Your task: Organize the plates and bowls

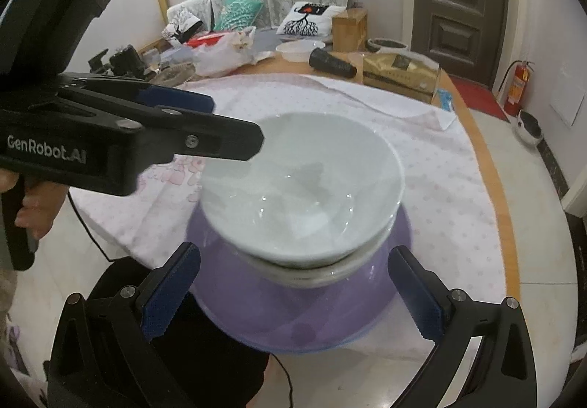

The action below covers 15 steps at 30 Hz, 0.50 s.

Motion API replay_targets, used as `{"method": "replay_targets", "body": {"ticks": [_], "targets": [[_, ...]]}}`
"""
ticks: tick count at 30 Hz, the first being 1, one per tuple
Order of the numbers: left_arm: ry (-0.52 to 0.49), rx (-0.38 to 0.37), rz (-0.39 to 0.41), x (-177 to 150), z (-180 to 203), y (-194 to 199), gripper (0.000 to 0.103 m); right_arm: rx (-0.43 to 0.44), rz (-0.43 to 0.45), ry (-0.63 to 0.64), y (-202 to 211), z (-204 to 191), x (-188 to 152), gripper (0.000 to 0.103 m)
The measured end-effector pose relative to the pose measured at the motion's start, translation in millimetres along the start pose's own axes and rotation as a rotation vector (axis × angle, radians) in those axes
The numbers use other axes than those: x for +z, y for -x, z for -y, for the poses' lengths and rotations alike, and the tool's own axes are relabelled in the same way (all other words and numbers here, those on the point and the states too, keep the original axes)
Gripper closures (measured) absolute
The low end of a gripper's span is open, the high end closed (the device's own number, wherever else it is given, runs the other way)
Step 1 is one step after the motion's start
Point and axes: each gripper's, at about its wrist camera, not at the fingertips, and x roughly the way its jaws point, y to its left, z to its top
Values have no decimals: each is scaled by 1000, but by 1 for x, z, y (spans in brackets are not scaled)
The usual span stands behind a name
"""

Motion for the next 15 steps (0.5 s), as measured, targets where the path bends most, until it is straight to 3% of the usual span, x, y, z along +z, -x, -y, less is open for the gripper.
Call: {"method": "replay_targets", "body": {"ticks": [8,15], "targets": [[-4,46,74,-9,-5,32,2,-37,72,-4,29,-2,4,1],[33,115,125,-19,-15,54,1,-94,151,-23,48,-2,15,1]]}}
